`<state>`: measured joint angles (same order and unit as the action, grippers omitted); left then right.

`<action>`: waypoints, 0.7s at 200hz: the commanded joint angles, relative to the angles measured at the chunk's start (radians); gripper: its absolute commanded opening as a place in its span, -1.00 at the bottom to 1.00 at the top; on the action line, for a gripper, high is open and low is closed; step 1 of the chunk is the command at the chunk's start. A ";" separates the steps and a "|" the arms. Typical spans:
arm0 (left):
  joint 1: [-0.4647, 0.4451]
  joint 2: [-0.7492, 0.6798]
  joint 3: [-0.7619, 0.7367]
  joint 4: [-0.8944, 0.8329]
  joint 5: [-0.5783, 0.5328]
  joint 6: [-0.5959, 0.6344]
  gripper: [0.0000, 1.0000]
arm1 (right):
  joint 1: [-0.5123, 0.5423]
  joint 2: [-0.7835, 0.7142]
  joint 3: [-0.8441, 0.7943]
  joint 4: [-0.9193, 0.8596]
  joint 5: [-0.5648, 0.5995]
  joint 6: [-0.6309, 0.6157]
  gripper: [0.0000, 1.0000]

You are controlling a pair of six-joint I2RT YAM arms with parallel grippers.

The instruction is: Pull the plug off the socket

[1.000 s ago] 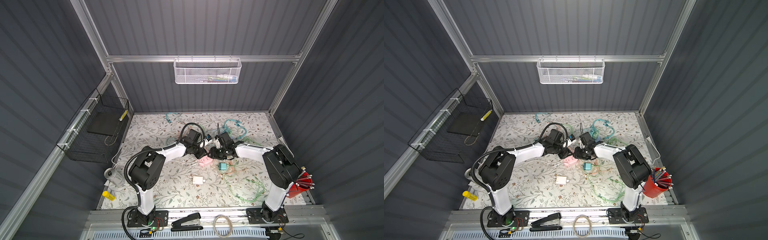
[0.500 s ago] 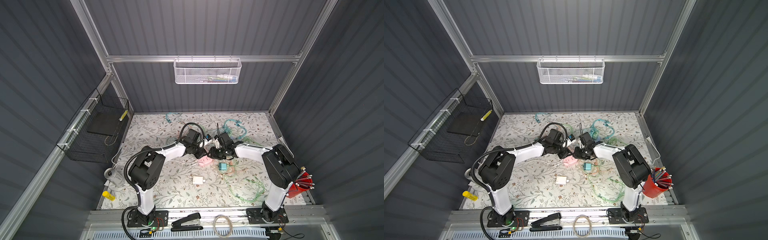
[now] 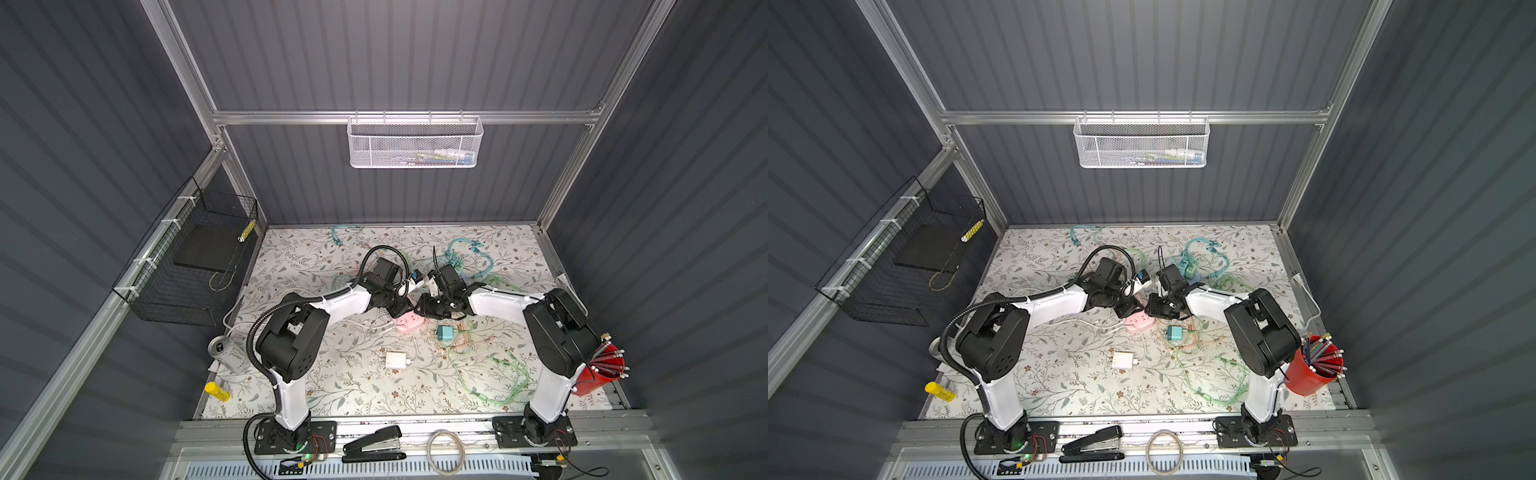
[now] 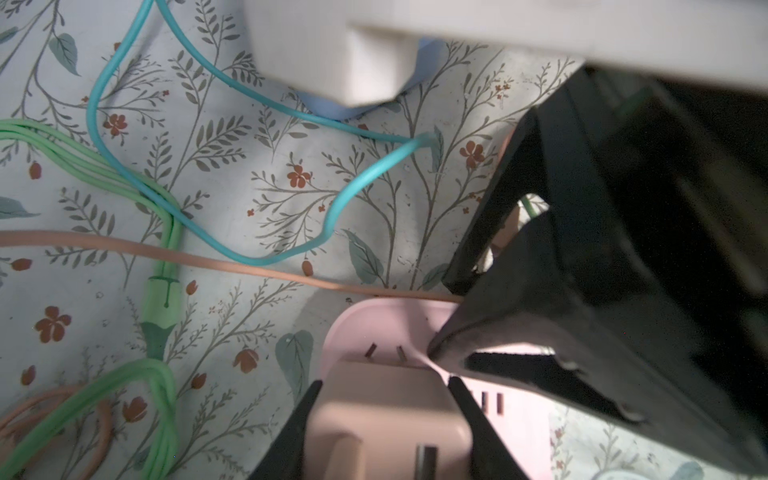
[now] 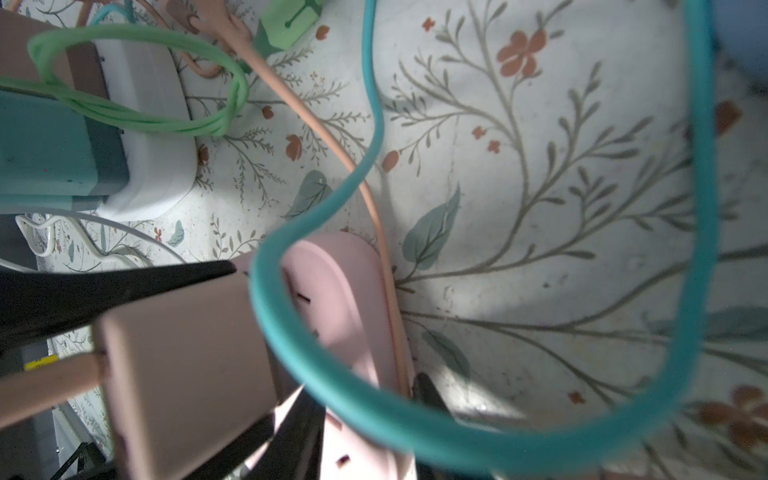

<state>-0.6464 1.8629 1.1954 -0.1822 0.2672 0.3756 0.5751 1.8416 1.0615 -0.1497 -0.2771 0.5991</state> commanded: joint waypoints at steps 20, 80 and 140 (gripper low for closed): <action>-0.055 -0.085 -0.003 0.039 0.089 0.025 -0.73 | 0.016 0.097 -0.037 -0.142 0.096 0.004 -0.30; -0.053 -0.074 0.029 0.032 0.108 -0.008 -0.77 | 0.016 0.090 -0.049 -0.155 0.117 -0.002 -0.31; -0.051 -0.066 0.032 -0.003 0.080 0.001 -0.77 | 0.017 0.061 -0.087 -0.099 0.103 0.020 -0.30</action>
<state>-0.6754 1.8137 1.2007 -0.1898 0.3046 0.3813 0.5793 1.8381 1.0492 -0.1265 -0.2554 0.6102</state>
